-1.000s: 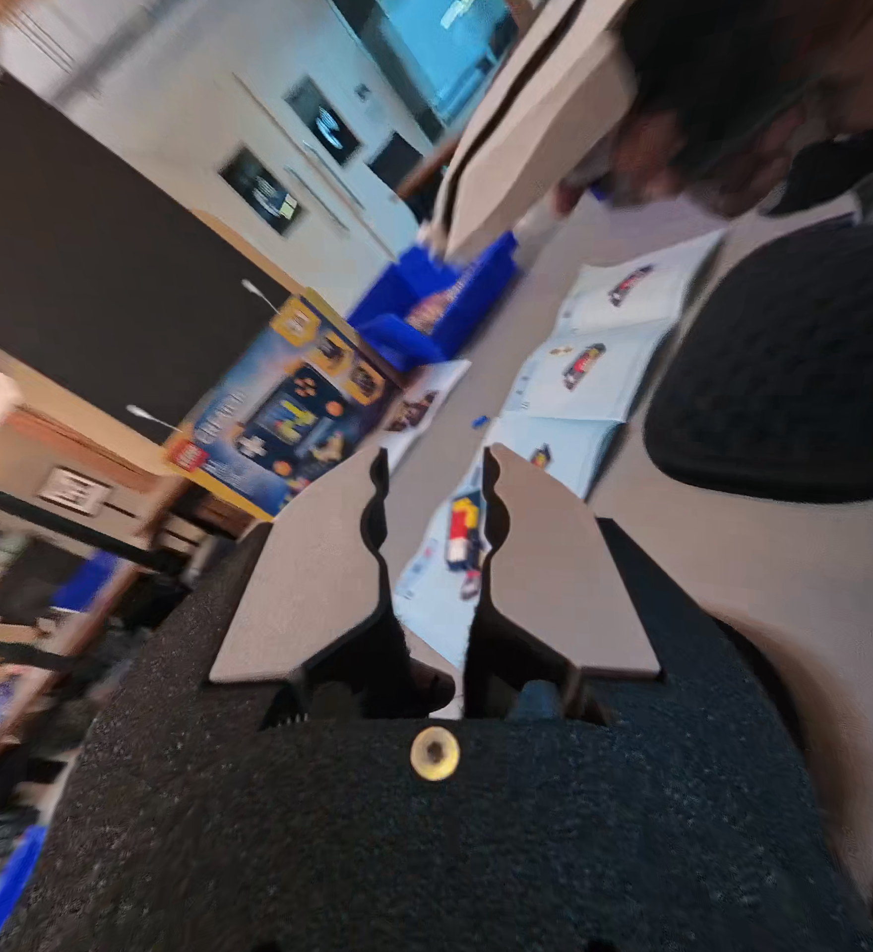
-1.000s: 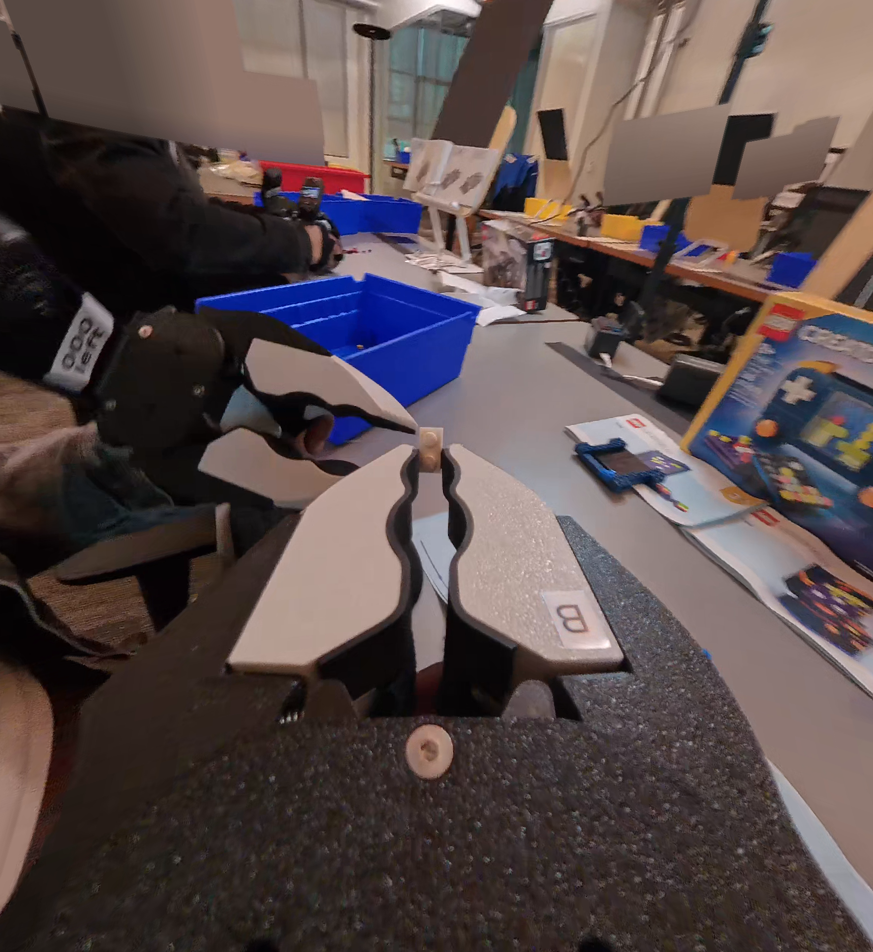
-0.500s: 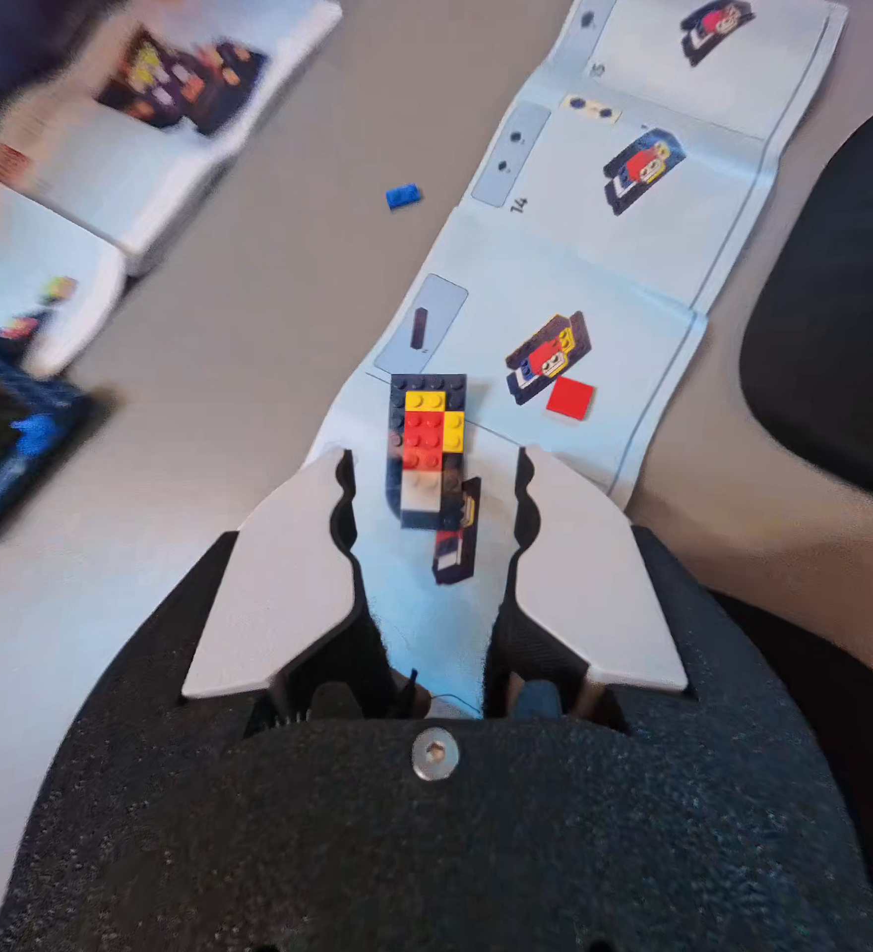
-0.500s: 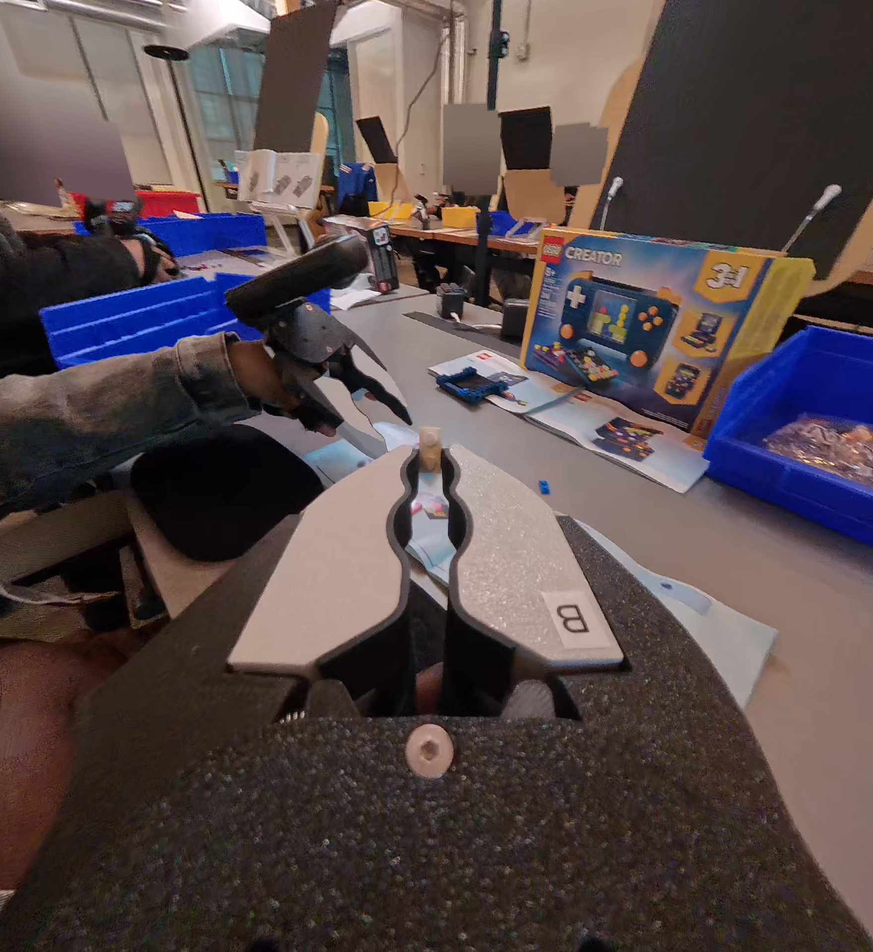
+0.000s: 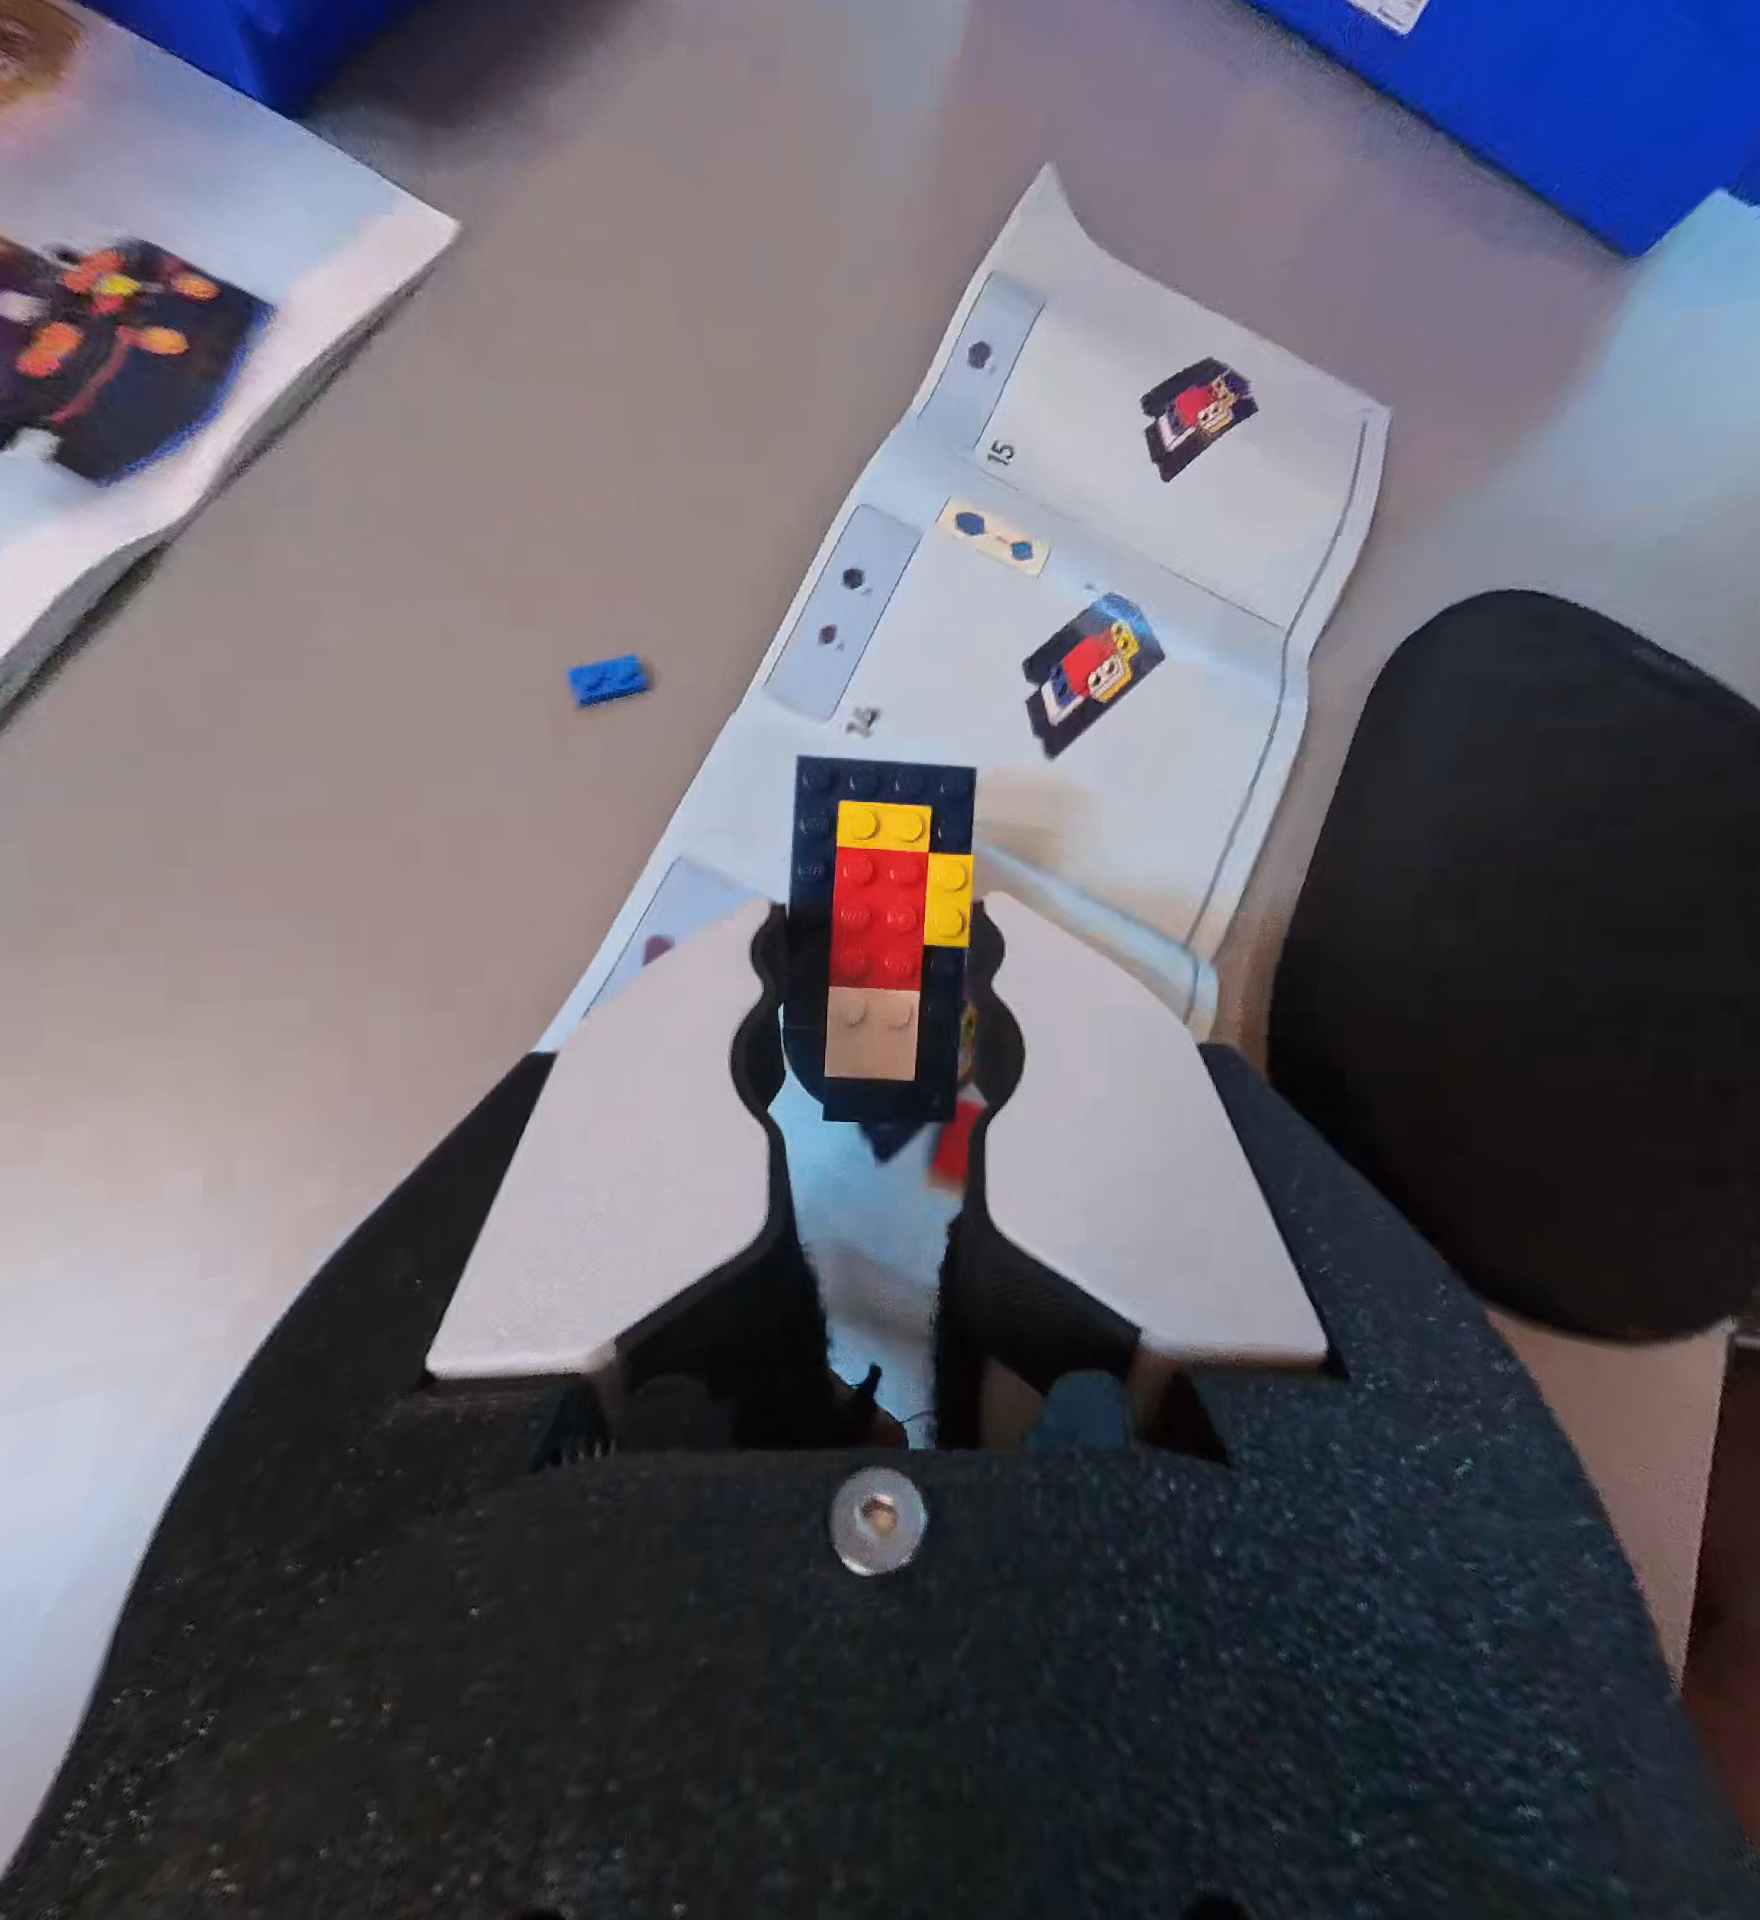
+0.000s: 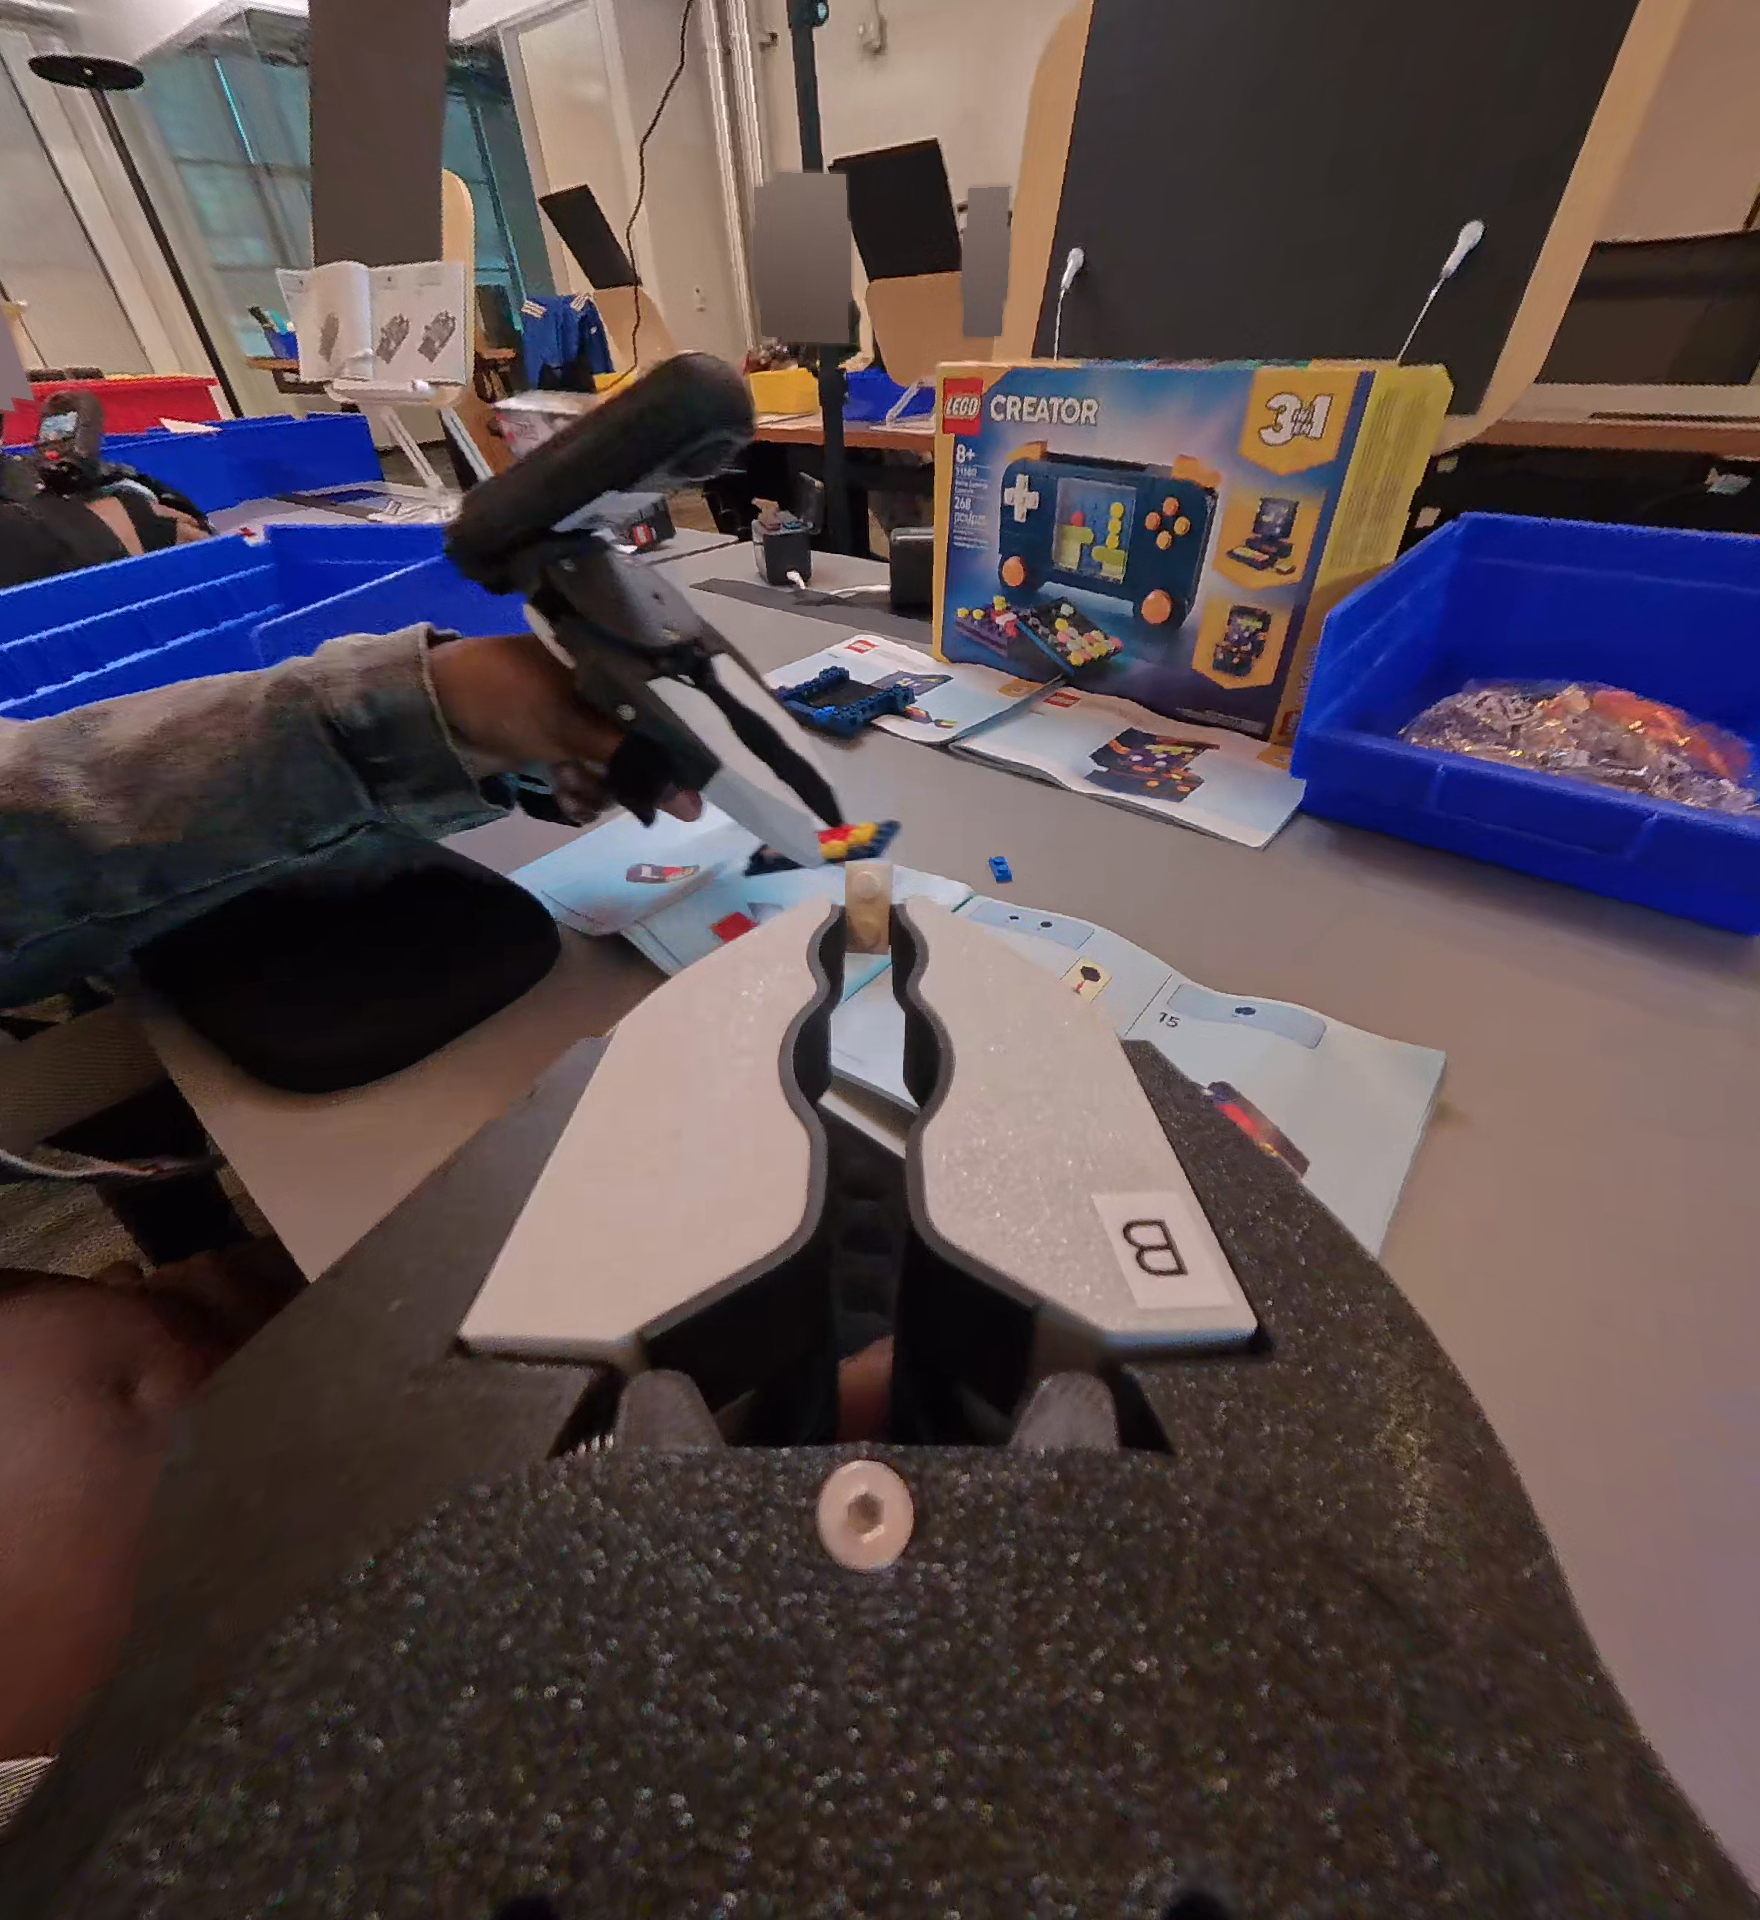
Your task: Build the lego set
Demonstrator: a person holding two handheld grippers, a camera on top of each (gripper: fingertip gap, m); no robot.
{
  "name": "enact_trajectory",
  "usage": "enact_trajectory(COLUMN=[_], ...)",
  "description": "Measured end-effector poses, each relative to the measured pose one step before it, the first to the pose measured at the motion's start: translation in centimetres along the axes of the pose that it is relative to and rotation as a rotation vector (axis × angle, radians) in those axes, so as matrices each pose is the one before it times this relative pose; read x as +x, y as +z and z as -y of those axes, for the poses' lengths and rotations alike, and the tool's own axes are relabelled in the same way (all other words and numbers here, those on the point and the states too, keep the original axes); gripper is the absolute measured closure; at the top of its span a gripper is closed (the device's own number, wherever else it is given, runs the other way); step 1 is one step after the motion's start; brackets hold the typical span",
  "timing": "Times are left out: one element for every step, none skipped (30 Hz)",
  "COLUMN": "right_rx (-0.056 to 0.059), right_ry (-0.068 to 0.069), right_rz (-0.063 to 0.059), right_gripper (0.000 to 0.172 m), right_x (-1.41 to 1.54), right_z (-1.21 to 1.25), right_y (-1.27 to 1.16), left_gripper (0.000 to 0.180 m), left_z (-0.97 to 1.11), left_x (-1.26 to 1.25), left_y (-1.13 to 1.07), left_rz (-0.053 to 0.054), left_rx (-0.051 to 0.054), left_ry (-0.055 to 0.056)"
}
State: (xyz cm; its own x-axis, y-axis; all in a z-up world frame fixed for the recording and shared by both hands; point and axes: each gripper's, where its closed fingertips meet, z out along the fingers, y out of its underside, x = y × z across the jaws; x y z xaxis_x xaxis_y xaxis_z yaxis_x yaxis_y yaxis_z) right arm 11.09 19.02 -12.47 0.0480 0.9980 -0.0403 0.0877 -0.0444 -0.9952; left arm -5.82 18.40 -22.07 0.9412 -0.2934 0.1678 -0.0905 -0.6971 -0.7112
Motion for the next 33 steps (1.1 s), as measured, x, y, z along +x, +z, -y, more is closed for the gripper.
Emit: enact_trajectory(right_rx=[-0.01, -0.0109, -0.0103, -0.0103, -0.0115, -0.0131, -0.0148, -0.0163, -0.0177, -0.022, -0.0323, -0.0494, -0.0671, -0.0739, -0.072, -0.0674, -0.0565, -0.0428, -0.0376, -0.0418, -0.0438, -0.0372, -0.0299, -0.0243, -0.0153, -0.0081, -0.004, 0.0004, 0.0058, 0.0102, 0.0109, 0.0059, -0.0002], right_ry=[0.0037, 0.0007, -0.0031, -0.0034, -0.0003, 0.0036, 0.0063, 0.0073, 0.0054, 0.0017, -0.0019, -0.0052, -0.0086, -0.0147, -0.0216, -0.0256, -0.0242, -0.0157, -0.0037, 0.0022, -0.0008, -0.0054, -0.007, -0.0065, -0.006, -0.0043, -0.0031, -0.005, -0.009, -0.0138, -0.0148, -0.0135, -0.0162], right_rz=[0.0084, 0.0098, 0.0093, 0.0101, 0.0156, 0.0233, 0.0278, 0.0274, 0.0251, 0.0232, 0.0207, 0.0197, 0.0223, 0.0211, 0.011, 0.0001, -0.0037, 0.0036, 0.012, 0.0117, 0.0049, -0.003, -0.0063, -0.0048, -0.0019, 0.0045, 0.0087, 0.0081, 0.0092, 0.0156, 0.0182, 0.0143, 0.0106], right_gripper=[0.163, 0.163, 0.163, 0.163, 0.164, 0.164, 0.164, 0.164, 0.164, 0.164, 0.164, 0.164, 0.164, 0.164, 0.164, 0.163, 0.163, 0.163, 0.163, 0.163, 0.163, 0.163, 0.163, 0.163, 0.163, 0.164, 0.164, 0.164, 0.164, 0.164, 0.164, 0.164, 0.164], right_x=[-0.002, -0.027, -0.022, -0.038, -0.107, -0.207, -0.262, -0.24, -0.182, -0.104, -0.016, 0.074, 0.122, 0.196, 0.397, 0.612, 0.687, 0.606, 0.478, 0.45, 0.447, 0.444, 0.425, 0.373, 0.312, 0.231, 0.174, 0.186, 0.152, 0.033, -0.021, 0.028, 0.072], right_z=[-0.279, -0.24, -0.191, -0.197, -0.251, -0.291, -0.336, -0.342, -0.293, -0.242, -0.243, -0.308, -0.423, -0.411, -0.346, -0.277, -0.117, 0.023, 0.041, -0.085, -0.181, -0.164, -0.095, -0.045, 0.068, 0.15, 0.189, 0.241, 0.326, 0.414, 0.44, 0.408, 0.35], right_y=[0.208, 0.196, 0.196, 0.216, 0.262, 0.292, 0.341, 0.357, 0.385, 0.422, 0.496, 0.608, 0.739, 0.84, 0.952, 0.985, 0.98, 0.947, 0.905, 0.864, 0.787, 0.696, 0.621, 0.525, 0.468, 0.4, 0.361, 0.335, 0.309, 0.304, 0.353, 0.429, 0.5], left_gripper=[0.148, 0.148, 0.148, 0.148, 0.144, 0.134, 0.13, 0.128, 0.124, 0.121, 0.121, 0.12, 0.122, 0.124, 0.124, 0.122, 0.12, 0.119, 0.117, 0.116, 0.116, 0.116, 0.117, 0.117, 0.117, 0.117, 0.118, 0.118, 0.118, 0.119, 0.119, 0.12, 0.121], left_z=[0.069, 0.058, 0.032, -0.103, -0.1, 0.07, 0.297, 0.529, 0.37, -0.31, -1.035, -1.274, -0.939, -0.36, -0.024, 0.043, 0.158, 0.345, 0.31, 0.155, 0.09, -0.013, -0.107, -0.133, -0.134, -0.162, -0.143, -0.157, -0.18, -0.258, -0.275, -0.272, -0.241], left_x=[0.066, 0.046, 0.304, 0.397, 0.444, 0.51, 0.424, 0.465, 0.276, -0.292, -0.686, -0.517, -0.043, 0.225, 0.179, 0.23, 0.198, 0.096, 0.008, 0.029, 0.102, 0.271, 0.412, 0.342, 0.402, 0.449, 0.498, 0.476, 0.587, 0.603, 0.467, 0.244, -0.009], left_y=[1.185, 1.071, 0.88, 0.597, 0.248, -0.198, -0.595, -0.852, -0.926, -0.844, -0.649, -0.305, 0.052, 0.313, 0.436, 0.433, 0.367, 0.237, 0.185, 0.162, 0.085, 0.032, 0.042, 0.069, 0.069, 0.064, 0.062, 0.037, 0.021, 0.01, -0.019, -0.111, -0.205], left_rz=[-0.0082, -0.0063, -0.02, -0.023, -0.0247, -0.0321, -0.0307, -0.0379, -0.0274, 0.0066, 0.0238, 0.0064, -0.0268, -0.0442, -0.0388, -0.0359, -0.0265, -0.0125, -0.0048, -0.0055, -0.0067, -0.0145, -0.0205, -0.0131, -0.0143, -0.0178, -0.0208, -0.0201, -0.0266, -0.0275, -0.0179, -0.0037, 0.0109], left_rx=[-0.0291, -0.0199, -0.0102, -0.0114, -0.0057, 0.0094, 0.0264, 0.0391, 0.0242, -0.0298, -0.0837, -0.0925, -0.0597, -0.0176, 0.0044, 0.0073, 0.0156, 0.0305, 0.0299, 0.0189, 0.0144, 0.0045, -0.0019, 0.0001, 0.0032, 0.0047, 0.0072, 0.0079, 0.0084, 0.0045, 0.0012, 0.0017, 0.0003], left_ry=[-0.0113, -0.0129, -0.0173, -0.0234, -0.0171, -0.0078, 0.0017, 0.0251, 0.045, 0.047, 0.0408, 0.0289, 0.0139, -0.0041, -0.0152, -0.0115, -0.0025, 0.0059, 0.0048, 0.0011, -0.002, -0.0016, -0.0016, 0.0011, 0.0051, 0.0016, -0.0045, -0.0076, -0.0033, -0.0051, -0.0026, 0.0041, 0.0055])
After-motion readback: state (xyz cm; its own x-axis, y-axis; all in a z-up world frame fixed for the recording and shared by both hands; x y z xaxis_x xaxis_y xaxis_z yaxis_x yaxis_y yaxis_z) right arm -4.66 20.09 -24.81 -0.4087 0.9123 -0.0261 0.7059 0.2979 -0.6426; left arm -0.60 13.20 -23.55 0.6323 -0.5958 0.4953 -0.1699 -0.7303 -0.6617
